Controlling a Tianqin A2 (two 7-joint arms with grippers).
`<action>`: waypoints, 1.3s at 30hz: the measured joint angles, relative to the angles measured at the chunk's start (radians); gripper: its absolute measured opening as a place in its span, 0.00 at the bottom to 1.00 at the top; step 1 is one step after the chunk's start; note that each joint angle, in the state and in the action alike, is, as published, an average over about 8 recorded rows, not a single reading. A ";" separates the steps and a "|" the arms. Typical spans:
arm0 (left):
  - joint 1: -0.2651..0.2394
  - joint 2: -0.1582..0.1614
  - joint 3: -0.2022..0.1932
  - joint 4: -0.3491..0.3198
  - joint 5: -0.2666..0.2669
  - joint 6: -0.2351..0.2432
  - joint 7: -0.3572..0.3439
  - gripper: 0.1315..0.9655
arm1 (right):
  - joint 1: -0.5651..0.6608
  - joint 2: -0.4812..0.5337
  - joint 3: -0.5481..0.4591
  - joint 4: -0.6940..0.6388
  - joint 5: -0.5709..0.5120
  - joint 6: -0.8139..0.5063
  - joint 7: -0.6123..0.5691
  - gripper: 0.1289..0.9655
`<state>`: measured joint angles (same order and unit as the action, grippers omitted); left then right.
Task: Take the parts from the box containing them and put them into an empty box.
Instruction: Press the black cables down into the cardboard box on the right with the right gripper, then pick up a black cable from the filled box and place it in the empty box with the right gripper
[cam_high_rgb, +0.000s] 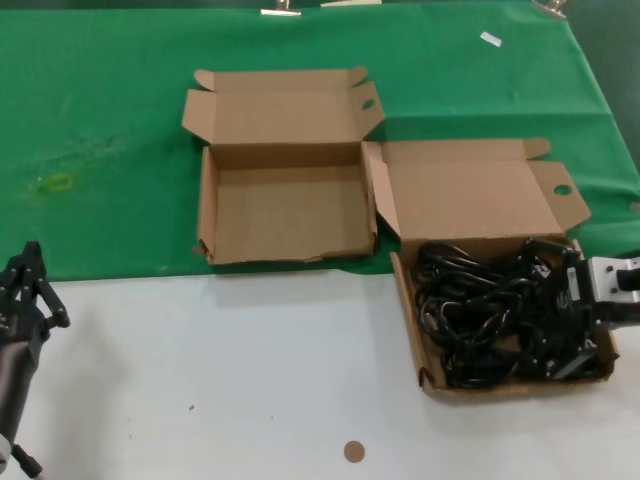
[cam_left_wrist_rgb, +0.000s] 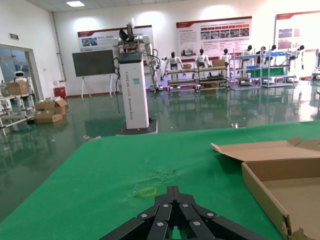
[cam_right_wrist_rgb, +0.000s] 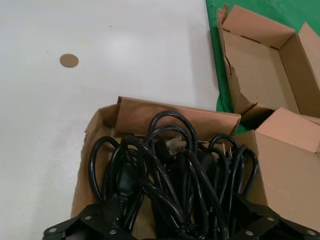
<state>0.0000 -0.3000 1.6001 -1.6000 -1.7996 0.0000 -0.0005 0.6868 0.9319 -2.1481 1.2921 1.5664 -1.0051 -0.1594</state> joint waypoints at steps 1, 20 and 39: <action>0.000 0.000 0.000 0.000 0.000 0.000 0.000 0.01 | 0.003 -0.007 0.003 -0.006 -0.009 -0.004 -0.001 0.87; 0.000 0.000 0.000 0.000 0.000 0.000 0.000 0.01 | 0.025 -0.069 0.050 -0.055 -0.127 -0.056 0.014 0.50; 0.000 0.000 0.000 0.000 0.000 0.000 0.000 0.01 | 0.043 -0.062 0.091 -0.013 -0.155 -0.115 0.063 0.13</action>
<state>0.0000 -0.3000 1.6001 -1.6000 -1.7997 0.0000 -0.0002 0.7302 0.8700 -2.0576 1.2792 1.4112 -1.1202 -0.0968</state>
